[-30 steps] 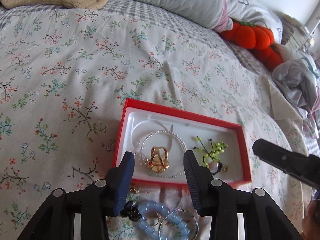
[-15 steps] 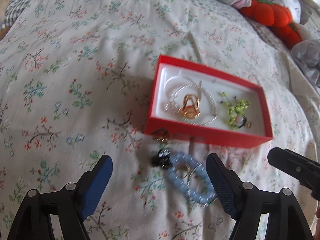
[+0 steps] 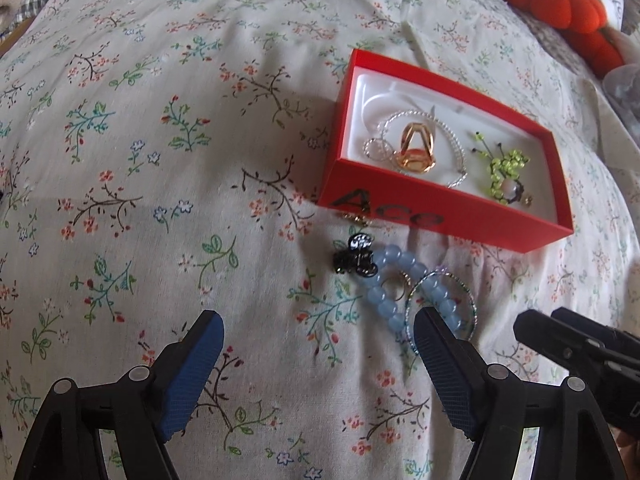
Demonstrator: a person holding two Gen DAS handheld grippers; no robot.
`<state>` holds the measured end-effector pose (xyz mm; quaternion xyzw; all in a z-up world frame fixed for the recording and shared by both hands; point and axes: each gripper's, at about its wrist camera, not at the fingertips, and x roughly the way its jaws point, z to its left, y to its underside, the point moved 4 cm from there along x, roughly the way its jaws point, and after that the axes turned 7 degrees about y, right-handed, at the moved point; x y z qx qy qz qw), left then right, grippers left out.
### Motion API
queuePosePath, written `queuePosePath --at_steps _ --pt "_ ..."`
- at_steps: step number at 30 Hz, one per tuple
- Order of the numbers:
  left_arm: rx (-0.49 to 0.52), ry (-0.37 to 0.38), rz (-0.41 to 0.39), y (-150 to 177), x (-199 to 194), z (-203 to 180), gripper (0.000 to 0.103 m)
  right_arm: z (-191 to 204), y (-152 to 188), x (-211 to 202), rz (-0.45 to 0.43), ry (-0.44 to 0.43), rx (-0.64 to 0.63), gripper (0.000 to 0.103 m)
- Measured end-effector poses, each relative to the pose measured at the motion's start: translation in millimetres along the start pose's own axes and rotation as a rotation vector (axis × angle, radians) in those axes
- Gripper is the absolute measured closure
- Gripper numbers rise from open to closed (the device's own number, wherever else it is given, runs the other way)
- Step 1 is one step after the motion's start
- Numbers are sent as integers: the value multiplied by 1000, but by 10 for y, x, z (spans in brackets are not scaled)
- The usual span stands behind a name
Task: Organize jewelry
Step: 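Grasp the blue bead bracelet with the left tool while the right tool grasps the thin beaded bracelet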
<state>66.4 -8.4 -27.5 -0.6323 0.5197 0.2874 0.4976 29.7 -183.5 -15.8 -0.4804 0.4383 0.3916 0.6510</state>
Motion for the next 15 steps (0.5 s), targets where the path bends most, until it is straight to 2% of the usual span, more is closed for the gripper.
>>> queuePosePath --at_steps 2,3,4,6,7,9,15 --pt "0 -2 7 12 17 15 21 0 -17 64 13 -11 11 42" --pt "1 -1 8 15 23 14 21 -8 -21 105 23 -15 20 46" --pt "3 -3 9 11 32 15 21 -13 -30 143 31 -16 27 50" --pt "8 -7 11 8 41 17 21 -12 -46 230 55 -11 30 65" --pt "9 -8 13 9 42 21 21 -14 -51 272 65 -10 34 67" --pt "8 -10 19 2 58 29 21 3 -56 354 84 -19 37 78" --pt "1 -10 20 -28 81 32 21 87 -107 480 81 -8 21 84"
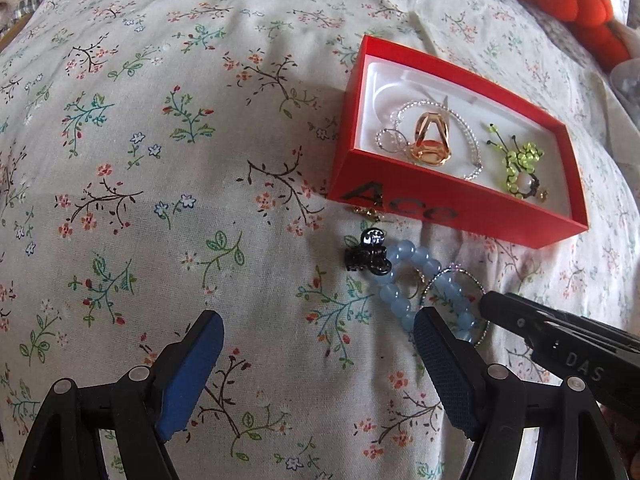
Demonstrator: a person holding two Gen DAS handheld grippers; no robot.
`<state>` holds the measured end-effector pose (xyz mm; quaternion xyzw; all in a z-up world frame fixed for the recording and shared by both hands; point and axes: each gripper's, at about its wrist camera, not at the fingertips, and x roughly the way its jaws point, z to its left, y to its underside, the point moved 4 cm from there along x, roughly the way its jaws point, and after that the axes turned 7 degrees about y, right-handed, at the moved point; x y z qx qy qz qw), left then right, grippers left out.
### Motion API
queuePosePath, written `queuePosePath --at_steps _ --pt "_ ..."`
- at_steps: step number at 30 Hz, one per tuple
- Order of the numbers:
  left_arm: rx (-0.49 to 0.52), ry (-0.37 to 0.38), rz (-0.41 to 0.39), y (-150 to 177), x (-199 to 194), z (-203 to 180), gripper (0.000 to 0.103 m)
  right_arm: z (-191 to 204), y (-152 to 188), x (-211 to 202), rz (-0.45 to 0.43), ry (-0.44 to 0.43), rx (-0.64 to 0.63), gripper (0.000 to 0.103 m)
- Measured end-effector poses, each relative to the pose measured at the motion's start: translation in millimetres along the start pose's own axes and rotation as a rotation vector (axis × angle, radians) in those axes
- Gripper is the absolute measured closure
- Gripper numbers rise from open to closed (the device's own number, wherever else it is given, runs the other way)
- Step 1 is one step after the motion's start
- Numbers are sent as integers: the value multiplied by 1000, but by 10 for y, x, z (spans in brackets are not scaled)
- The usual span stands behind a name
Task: Organize jewelry
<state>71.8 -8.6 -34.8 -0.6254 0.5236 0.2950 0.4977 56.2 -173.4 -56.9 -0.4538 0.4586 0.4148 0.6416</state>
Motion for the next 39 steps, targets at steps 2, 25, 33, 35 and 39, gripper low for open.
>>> queuePosePath --at_steps 2,25,33,35,39 --pt "1 -2 1 -2 5 -4 21 39 -10 32 -11 21 -14 86" --pt "4 91 112 93 462 -478 64 -735 133 -263 -43 23 -5 101" --pt "22 -11 90 83 584 -560 86 -897 199 -207 -5 -1 2 100" --pt "36 -30 85 72 598 -574 90 -916 217 -196 3 -8 3 99" --pt "39 -18 83 68 585 -572 91 -918 228 -147 12 -9 -4 99"
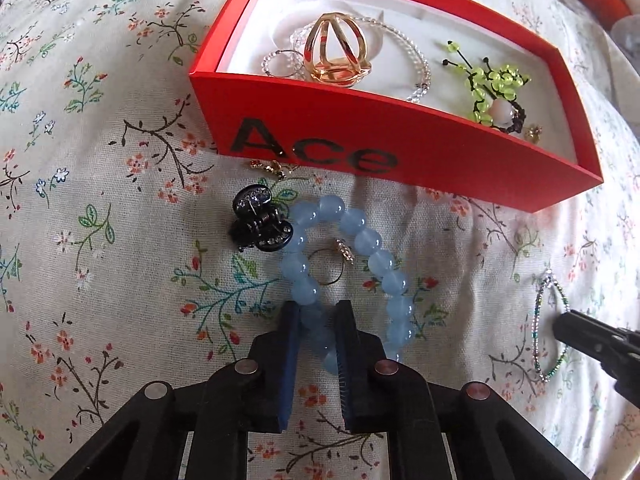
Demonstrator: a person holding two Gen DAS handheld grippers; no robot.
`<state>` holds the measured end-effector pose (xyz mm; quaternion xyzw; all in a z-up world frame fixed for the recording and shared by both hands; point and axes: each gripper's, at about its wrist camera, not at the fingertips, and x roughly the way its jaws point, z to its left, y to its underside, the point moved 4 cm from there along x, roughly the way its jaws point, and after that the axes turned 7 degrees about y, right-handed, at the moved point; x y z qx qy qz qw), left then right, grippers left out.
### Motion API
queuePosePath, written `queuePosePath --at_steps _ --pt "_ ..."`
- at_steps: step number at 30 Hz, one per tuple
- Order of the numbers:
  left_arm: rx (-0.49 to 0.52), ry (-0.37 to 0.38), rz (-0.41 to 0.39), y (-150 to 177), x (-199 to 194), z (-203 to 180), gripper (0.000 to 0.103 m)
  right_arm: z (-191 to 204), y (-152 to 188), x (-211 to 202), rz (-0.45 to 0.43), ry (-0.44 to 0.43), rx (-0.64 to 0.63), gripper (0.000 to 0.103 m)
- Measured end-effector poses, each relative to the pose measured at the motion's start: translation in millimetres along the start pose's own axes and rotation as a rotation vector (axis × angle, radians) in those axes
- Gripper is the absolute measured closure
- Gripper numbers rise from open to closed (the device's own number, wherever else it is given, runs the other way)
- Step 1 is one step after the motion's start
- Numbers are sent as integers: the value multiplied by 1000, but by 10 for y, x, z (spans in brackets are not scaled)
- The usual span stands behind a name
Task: Organize jewelry
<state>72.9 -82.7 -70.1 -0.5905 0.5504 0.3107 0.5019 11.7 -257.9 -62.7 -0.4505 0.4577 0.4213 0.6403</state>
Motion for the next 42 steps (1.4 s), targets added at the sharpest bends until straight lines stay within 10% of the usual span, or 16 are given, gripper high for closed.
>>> queuePosePath --at_steps 24,42 --pt "73 117 -184 285 -1068 90 94 163 21 -493 -113 -55 26 100" --pt "85 201 -315 -97 -1382 -155 94 347 -144 -1046 -269 -110 60 100"
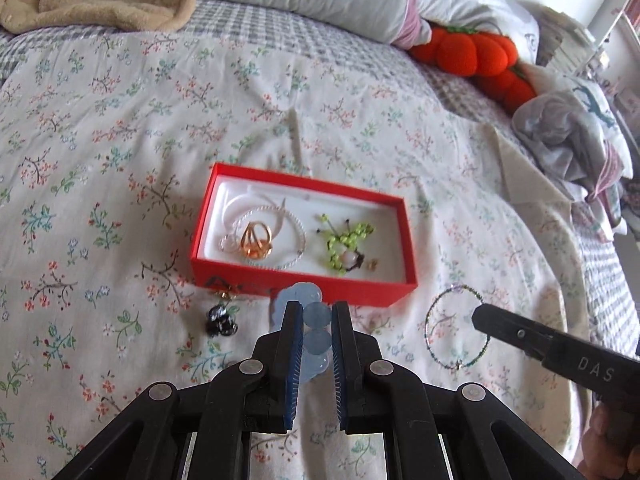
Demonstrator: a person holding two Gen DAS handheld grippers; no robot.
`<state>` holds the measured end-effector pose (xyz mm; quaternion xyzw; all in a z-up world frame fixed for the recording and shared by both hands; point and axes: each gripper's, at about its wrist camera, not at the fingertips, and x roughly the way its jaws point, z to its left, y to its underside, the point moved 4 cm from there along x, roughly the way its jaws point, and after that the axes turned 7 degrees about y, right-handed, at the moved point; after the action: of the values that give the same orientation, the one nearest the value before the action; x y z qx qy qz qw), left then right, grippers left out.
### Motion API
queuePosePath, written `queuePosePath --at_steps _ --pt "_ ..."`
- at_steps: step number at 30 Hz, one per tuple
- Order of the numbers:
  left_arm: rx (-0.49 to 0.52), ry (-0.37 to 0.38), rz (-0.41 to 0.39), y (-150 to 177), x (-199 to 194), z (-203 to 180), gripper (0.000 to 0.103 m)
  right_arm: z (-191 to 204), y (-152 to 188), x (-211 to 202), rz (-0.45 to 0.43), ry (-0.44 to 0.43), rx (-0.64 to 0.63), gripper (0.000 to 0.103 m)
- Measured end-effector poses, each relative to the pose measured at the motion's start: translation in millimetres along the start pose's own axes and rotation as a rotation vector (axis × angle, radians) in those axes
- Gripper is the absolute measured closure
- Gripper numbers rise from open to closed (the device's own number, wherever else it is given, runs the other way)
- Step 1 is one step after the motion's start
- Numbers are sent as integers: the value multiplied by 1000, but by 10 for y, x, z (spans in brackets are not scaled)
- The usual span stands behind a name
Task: Organize jewelry
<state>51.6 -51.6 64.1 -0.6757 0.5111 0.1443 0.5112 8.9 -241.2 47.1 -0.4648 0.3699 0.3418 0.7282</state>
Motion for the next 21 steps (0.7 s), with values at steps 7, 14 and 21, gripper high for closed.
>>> queuePosePath --at_steps 7,14,21 --pt "-24 52 -71 -239 64 -23 94 71 -131 -1 -35 -7 1 100" --pt "-87 107 -125 -373 287 91 94 144 -299 70 -78 -45 11 100" --pt "-113 106 -140 -455 496 245 94 125 -445 231 -85 -51 16 100"
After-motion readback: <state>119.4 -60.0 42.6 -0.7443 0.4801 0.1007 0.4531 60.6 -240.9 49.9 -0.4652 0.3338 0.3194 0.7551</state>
